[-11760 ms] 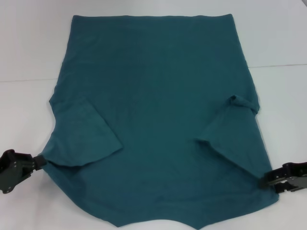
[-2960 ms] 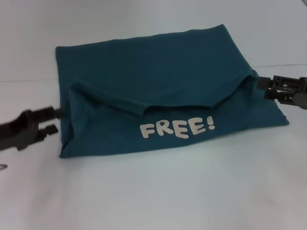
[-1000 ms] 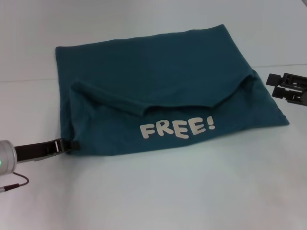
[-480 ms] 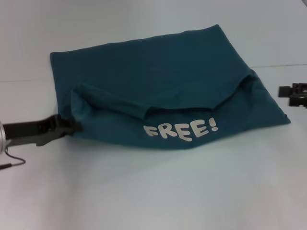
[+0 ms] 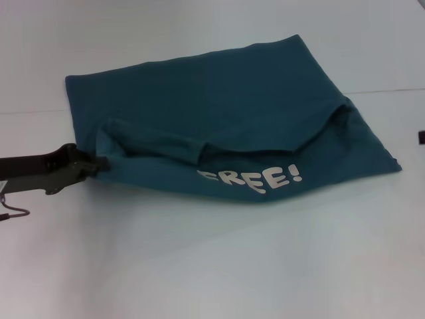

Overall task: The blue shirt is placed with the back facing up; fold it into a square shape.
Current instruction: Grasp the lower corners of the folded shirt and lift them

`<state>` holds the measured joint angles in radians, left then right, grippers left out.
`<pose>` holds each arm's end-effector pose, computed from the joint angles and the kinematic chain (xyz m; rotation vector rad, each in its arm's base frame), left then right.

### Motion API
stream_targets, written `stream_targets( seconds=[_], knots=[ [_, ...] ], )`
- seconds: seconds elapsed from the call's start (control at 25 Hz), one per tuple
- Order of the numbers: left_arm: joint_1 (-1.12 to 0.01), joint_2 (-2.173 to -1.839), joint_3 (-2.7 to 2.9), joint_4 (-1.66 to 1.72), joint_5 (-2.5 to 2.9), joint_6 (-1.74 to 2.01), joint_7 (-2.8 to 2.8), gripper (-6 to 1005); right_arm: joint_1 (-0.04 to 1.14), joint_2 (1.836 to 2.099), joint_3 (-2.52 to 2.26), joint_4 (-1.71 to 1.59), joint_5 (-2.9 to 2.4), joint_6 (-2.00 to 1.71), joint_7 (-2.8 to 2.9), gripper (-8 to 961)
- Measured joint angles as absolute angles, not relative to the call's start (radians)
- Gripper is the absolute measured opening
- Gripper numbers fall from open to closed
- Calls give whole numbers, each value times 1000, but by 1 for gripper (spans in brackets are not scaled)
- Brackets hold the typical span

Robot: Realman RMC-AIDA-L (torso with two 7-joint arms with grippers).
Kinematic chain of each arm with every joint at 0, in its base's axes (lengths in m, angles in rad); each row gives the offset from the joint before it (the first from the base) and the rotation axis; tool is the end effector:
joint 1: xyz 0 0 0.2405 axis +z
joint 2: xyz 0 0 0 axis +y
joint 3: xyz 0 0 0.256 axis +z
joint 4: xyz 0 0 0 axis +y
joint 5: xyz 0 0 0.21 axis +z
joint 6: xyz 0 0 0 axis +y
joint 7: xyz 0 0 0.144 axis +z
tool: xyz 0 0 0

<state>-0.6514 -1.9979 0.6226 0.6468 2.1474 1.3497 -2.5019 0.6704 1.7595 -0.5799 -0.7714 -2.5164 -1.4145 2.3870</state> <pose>-0.2703 0.3884 0.0354 -2.0462 -1.9300 -0.7007 0.3199 0.3980 0.1665 -2.0336 1.5145 0.1191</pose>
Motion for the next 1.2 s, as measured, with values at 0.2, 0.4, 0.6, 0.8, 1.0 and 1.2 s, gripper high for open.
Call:
stream_targets(
  seconds=[0.2,0.4,0.6,0.8,1.0,1.2],
  knots=[
    [-645,-2003,621,646,2141,1340,-2505,38,664,1833,-609,-769,-2554,-1274,2363,692],
    [-644,-2007,620,644,2140,1337,-2507,37,662,1887,-643,-763,-2559,-1160,2349,686],
    [-646,-2011,620,644,2140,1336,-2507,38,674,1900,-694,-717,-2559,-1092,2349,680],
    [-647,-2015,620,644,2140,1336,-2507,37,685,1901,-727,-690,-2560,-1054,2349,666],
    [-646,-2016,620,644,2139,1335,-2506,37,689,1911,-765,-688,-2562,-1020,2351,650],
    [-646,-2016,620,644,2135,1335,-2506,38,702,1924,-786,-684,-2605,-984,2356,652]
  ],
)
